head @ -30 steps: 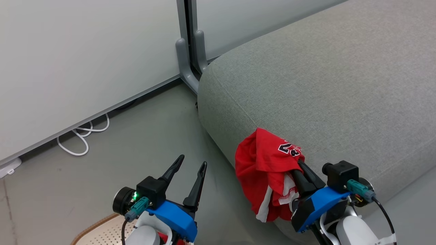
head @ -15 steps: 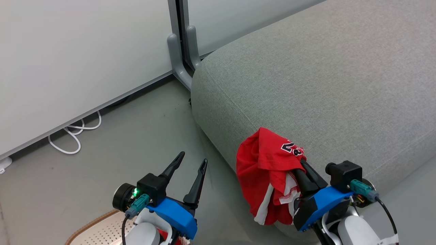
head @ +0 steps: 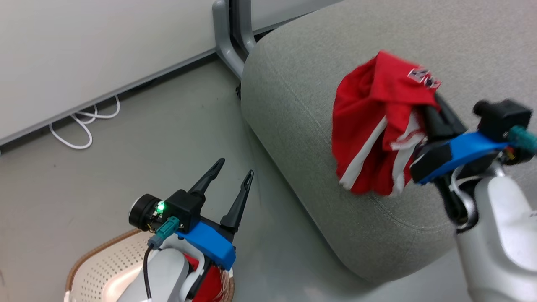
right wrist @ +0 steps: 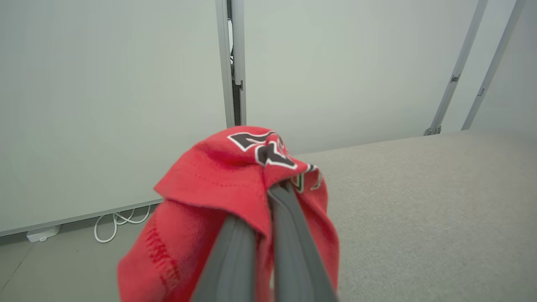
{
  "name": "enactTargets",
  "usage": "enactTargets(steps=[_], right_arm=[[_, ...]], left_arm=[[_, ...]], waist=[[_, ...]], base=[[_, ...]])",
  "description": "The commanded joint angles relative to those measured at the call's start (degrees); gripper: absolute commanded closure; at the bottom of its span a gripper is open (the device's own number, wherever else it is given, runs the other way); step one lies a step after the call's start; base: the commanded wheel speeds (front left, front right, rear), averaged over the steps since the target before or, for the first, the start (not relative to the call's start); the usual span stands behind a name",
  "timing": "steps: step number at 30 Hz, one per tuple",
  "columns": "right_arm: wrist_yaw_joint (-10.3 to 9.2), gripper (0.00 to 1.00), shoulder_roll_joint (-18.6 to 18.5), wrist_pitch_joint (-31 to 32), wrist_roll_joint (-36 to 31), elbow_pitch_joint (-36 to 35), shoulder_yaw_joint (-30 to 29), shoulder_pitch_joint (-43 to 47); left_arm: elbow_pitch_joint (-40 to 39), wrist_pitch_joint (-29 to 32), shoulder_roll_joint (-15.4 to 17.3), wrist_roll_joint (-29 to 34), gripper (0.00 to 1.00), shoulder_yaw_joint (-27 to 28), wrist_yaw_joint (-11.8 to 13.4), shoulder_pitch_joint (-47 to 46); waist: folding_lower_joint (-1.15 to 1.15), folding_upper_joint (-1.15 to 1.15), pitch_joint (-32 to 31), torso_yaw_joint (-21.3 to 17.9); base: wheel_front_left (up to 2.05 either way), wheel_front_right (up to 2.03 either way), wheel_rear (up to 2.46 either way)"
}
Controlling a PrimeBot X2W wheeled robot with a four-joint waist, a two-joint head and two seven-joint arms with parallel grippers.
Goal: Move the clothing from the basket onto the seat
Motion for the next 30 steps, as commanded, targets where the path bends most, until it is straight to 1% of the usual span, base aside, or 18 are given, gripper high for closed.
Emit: enactTargets(steps=[1, 2, 3, 4, 10, 12, 14, 17, 19, 21, 23, 25, 30], right_arm=[[0.03, 1.00, -0.5, 0.5, 0.4, -0.3, -0.5, -1.6], [0.02, 1.00, -2.3, 2.4, 1.7, -1.0, -2.8, -5.3], [0.02, 1.00, -3.5, 3.3, 2.2, -1.5, -4.1, -7.1], [0.02, 1.00, -3.5, 3.3, 2.2, -1.5, -4.1, -7.1], [0.03, 1.00, -10.3, 7.5, 4.7, -2.4, -13.1, -16.0], [0.02, 1.00, -13.3, 7.7, 3.0, -1.8, -15.5, -17.9], [0.02, 1.00, -15.4, 6.9, 1.4, -0.8, -18.9, -19.4], [0.03, 1.00, -16.9, 5.4, -0.3, 1.5, -23.6, -21.1], [0.02, 1.00, -17.0, 3.9, -0.3, 3.4, -26.2, -21.8], [0.02, 1.00, -17.2, 2.2, -0.5, 5.6, -28.1, -22.0], [0.02, 1.00, -18.0, 0.5, -2.3, 7.9, -28.8, -21.3], [0.02, 1.00, -17.9, -1.5, -5.0, 11.1, -29.1, -20.4], [0.02, 1.00, -15.9, -5.9, -7.9, 18.8, -31.6, -20.4]], left_arm=[[-0.3, -0.2, 0.4, 0.2, 0.00, 0.0, -0.1, -1.0], [-0.6, -0.2, 0.9, 0.5, 0.00, -0.5, -0.1, -2.5], [-0.7, -0.2, 1.2, 0.7, 0.00, -0.7, -0.1, -3.3], [-0.7, -0.2, 1.2, 0.7, 0.00, -0.7, -0.1, -3.3], [-2.2, -0.2, 2.6, 1.4, 0.00, -1.5, -0.1, -7.0], [-2.8, -0.2, 3.0, 1.4, 0.00, -1.7, -0.1, -8.0], [-3.4, -0.1, 3.4, 1.7, 0.00, -2.1, -0.1, -9.0], [-4.7, -0.1, 4.3, 2.0, 0.00, -2.4, -0.1, -10.2], [-5.8, 0.1, 5.1, 2.5, 0.00, -2.3, 0.1, -10.9], [-7.2, 0.5, 5.9, 2.9, 0.00, -2.2, 0.3, -11.4], [-8.9, 1.0, 7.0, 3.2, 0.00, -1.9, 0.5, -11.9], [-10.4, 1.3, 8.1, 3.5, 0.00, -1.6, 0.8, -11.8], [-13.4, 2.1, 10.0, 4.3, 0.00, -1.8, 1.4, -10.8]], waist=[[-0.01, 0.00, 2.6, 1.4], [-0.01, 0.00, 4.5, 2.3], [-0.01, 0.00, 5.6, 2.8], [-0.01, 0.00, 5.6, 2.8], [-0.01, 0.00, 12.1, 5.6], [-0.01, 0.00, 14.0, 6.4], [-0.01, 0.00, 16.2, 7.3], [-0.01, 0.00, 19.1, 8.3], [-0.01, 0.00, 21.2, 8.8], [-0.01, 0.00, 23.1, 9.1], [-0.01, 0.00, 25.0, 9.2], [-0.01, 0.00, 26.1, 9.2], [-0.01, 0.00, 27.4, 9.2]], base=[[0.00, 0.00, 0.00], [0.00, 0.00, 0.00], [0.00, 0.00, 0.00], [0.00, 0.00, 0.00], [0.00, 0.00, 0.00], [0.00, 0.00, 0.00], [0.00, 0.00, 0.00], [0.00, 0.00, 0.00], [0.00, 0.00, 0.00], [0.00, 0.00, 0.00], [0.00, 0.00, 0.00], [0.00, 0.00, 0.00], [0.00, 0.00, 0.00]])
